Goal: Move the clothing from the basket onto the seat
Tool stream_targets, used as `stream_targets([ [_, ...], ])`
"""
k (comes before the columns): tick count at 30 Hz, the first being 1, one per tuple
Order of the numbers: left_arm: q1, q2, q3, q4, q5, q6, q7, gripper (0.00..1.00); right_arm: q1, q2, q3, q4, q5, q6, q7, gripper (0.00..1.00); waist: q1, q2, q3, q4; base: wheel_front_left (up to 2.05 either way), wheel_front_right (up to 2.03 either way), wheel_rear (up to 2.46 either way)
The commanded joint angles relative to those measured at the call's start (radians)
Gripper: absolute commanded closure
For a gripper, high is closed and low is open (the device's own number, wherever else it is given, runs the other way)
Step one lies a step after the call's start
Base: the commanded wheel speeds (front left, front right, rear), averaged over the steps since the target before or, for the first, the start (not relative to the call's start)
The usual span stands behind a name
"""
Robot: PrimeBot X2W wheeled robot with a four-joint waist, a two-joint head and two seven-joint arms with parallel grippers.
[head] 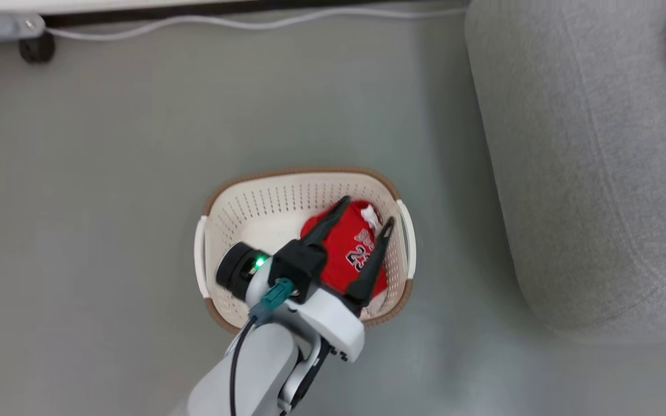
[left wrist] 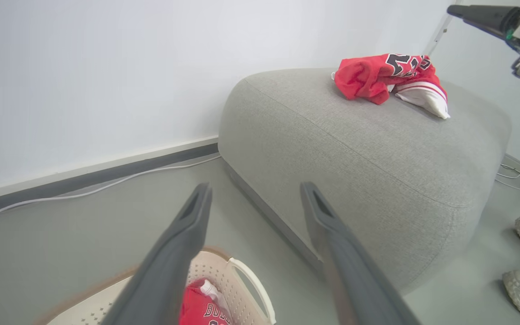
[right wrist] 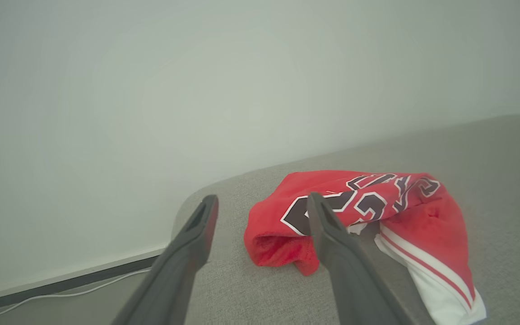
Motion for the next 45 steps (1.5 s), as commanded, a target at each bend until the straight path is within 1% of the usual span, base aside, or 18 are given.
stream_targets([
  [1, 0.027, 0.001, 0.054, -0.017, 0.015, -0.011, -0.006, 0.0, 0.06, -0.02, 0.006, -0.037, -0.011, 0.004, -0.006, 0.0, 0.0, 0.0, -0.069, 0.016, 0.0, 0.0, 0.0],
  [5, 0.096, 0.001, 0.148, -0.016, 0.038, -0.026, -0.006, 0.0, 0.135, 0.005, 0.008, -0.096, -0.036, 0.004, -0.006, 0.0, 0.0, 0.0, -0.141, 0.027, 0.0, 0.0, 0.0],
  [11, 0.194, 0.001, 0.285, -0.03, 0.081, -0.054, -0.006, 0.0, 0.24, 0.049, 0.013, -0.19, -0.029, 0.004, -0.006, 0.0, 0.0, 0.0, -0.216, 0.043, 0.0, 0.0, 0.0],
  [15, 0.244, 0.001, 0.373, -0.051, 0.118, -0.058, -0.006, 0.0, 0.293, 0.059, 0.031, -0.261, -0.054, 0.004, -0.006, 0.0, 0.0, 0.0, -0.24, 0.05, 0.0, 0.0, 0.0],
  [16, 0.244, 0.001, 0.373, -0.051, 0.118, -0.058, -0.006, 0.0, 0.293, 0.059, 0.031, -0.261, -0.054, 0.004, -0.006, 0.0, 0.0, 0.0, -0.24, 0.05, 0.0, 0.0, 0.0],
  [23, 0.314, 0.001, 0.508, -0.087, 0.165, -0.06, -0.006, 0.0, 0.379, 0.095, 0.033, -0.368, -0.109, 0.004, -0.006, 0.0, 0.0, 0.0, -0.286, 0.066, 0.0, 0.0, 0.0],
  [31, 0.388, 0.001, 0.628, -0.106, 0.201, -0.058, -0.006, 0.0, 0.486, 0.151, 0.03, -0.449, -0.164, 0.004, -0.006, 0.0, 0.0, 0.0, -0.35, 0.089, 0.0, 0.0, 0.0],
  [38, 0.464, 0.001, 0.727, -0.146, 0.231, -0.048, -0.006, 0.0, 0.572, 0.195, 0.024, -0.499, -0.206, 0.004, -0.006, 0.0, 0.0, 0.0, -0.383, 0.1, 0.0, 0.0, 0.0],
  [41, 0.496, 0.001, 0.758, -0.166, 0.239, -0.05, -0.006, 0.0, 0.606, 0.206, 0.021, -0.521, -0.222, 0.004, -0.006, 0.0, 0.0, 0.0, -0.391, 0.105, 0.0, 0.0, 0.0],
  [45, 0.534, 0.001, 0.773, -0.188, 0.247, -0.053, -0.006, 0.0, 0.649, 0.222, 0.026, -0.534, -0.24, 0.004, -0.006, 0.0, 0.0, 0.0, -0.4, 0.111, 0.0, 0.0, 0.0],
])
